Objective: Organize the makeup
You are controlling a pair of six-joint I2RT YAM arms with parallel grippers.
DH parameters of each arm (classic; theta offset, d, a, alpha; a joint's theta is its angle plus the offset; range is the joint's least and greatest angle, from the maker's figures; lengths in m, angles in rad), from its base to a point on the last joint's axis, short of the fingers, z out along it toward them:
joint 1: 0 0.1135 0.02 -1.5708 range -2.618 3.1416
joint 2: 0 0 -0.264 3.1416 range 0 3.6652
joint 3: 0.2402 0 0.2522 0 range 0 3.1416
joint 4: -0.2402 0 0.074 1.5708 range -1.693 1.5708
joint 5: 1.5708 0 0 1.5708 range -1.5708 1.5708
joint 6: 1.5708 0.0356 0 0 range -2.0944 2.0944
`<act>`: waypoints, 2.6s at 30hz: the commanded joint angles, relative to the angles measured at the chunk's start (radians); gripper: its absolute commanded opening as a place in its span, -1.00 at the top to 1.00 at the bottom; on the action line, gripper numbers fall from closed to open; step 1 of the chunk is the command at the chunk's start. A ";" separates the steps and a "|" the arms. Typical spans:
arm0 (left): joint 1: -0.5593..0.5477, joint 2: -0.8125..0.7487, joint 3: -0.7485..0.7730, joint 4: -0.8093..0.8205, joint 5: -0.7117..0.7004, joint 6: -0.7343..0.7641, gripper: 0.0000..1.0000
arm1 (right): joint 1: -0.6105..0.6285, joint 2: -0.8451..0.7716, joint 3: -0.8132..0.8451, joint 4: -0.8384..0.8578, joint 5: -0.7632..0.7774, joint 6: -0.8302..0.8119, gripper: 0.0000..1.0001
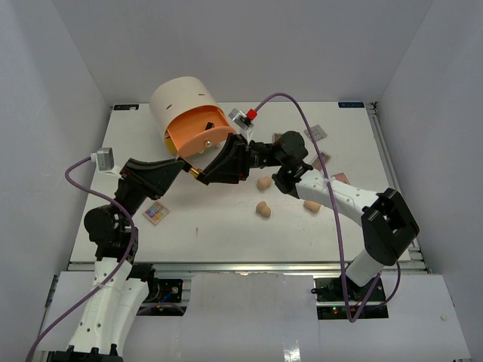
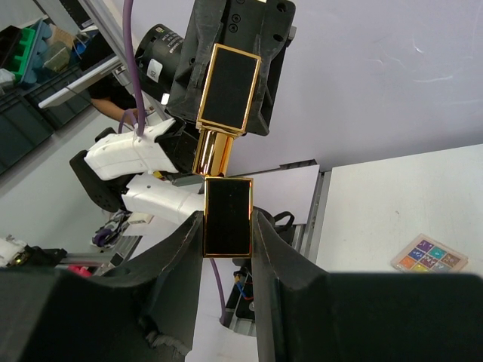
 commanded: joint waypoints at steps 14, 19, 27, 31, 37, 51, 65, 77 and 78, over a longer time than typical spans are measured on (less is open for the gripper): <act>-0.003 0.035 -0.009 -0.022 0.029 0.055 1.00 | -0.001 -0.028 0.017 0.064 0.009 0.020 0.85; -0.005 0.029 -0.012 -0.054 0.040 0.075 1.00 | -0.001 -0.010 0.039 0.066 0.030 0.046 0.85; -0.005 0.025 -0.022 -0.087 0.069 0.122 1.00 | -0.001 0.018 0.042 0.058 0.084 0.088 0.85; -0.007 0.031 -0.033 -0.077 0.082 0.150 1.00 | -0.001 0.034 0.048 0.061 0.111 0.117 0.85; -0.016 0.067 -0.051 -0.034 0.112 0.155 1.00 | -0.002 0.065 0.071 0.084 0.129 0.163 0.85; -0.062 0.086 -0.077 0.000 0.163 0.167 1.00 | -0.035 0.112 0.078 0.236 0.146 0.298 0.85; -0.245 0.140 -0.126 0.013 0.083 0.219 1.00 | -0.052 0.123 0.104 0.260 0.149 0.313 0.85; -0.399 0.227 -0.100 -0.005 -0.010 0.290 1.00 | -0.062 0.107 0.098 0.258 0.121 0.273 0.82; -0.399 0.224 -0.091 -0.026 -0.014 0.297 1.00 | -0.063 0.101 0.091 0.257 0.117 0.266 0.72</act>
